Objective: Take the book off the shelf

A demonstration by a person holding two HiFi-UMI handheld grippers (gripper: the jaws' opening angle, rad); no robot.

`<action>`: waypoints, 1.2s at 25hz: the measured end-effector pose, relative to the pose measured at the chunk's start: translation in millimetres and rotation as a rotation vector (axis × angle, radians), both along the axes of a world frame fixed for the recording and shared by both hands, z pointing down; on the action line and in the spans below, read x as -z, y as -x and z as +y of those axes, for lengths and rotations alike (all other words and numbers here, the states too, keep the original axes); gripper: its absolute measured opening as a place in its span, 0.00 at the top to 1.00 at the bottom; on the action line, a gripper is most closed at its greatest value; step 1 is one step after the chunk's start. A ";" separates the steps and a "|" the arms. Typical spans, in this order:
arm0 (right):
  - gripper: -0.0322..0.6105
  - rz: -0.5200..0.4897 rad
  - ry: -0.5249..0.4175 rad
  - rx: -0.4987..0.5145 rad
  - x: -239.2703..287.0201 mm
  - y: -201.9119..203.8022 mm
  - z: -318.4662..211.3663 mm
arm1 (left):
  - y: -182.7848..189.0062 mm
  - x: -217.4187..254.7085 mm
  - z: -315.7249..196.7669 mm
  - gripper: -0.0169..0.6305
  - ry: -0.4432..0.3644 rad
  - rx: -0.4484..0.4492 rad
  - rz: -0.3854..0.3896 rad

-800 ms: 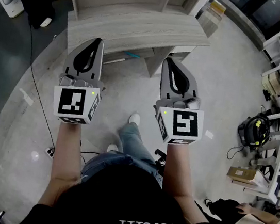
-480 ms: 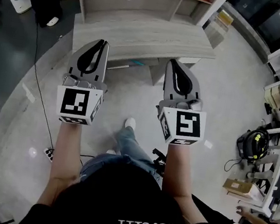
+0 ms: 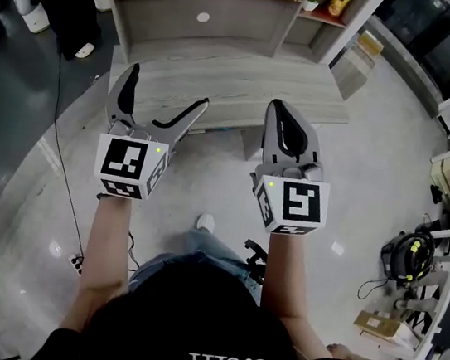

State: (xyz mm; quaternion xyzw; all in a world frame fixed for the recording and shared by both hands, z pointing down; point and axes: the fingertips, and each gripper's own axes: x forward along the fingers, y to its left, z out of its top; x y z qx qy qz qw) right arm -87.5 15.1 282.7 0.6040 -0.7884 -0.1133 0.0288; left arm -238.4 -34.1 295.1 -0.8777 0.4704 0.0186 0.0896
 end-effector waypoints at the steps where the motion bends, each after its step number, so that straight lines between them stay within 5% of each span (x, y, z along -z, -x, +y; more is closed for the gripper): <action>1: 0.93 0.001 -0.003 0.004 2.4 -6.0 -11.7 | -5.2 2.1 -11.7 0.13 -0.001 0.007 0.000; 13: 0.93 0.012 -0.014 0.027 15.5 -70.0 -122.9 | -55.9 14.3 -121.6 0.13 -0.017 0.074 0.024; 30: 0.93 0.001 0.021 -0.028 -2.8 -108.3 -130.9 | -88.3 7.0 -135.0 0.13 -0.019 0.075 -0.044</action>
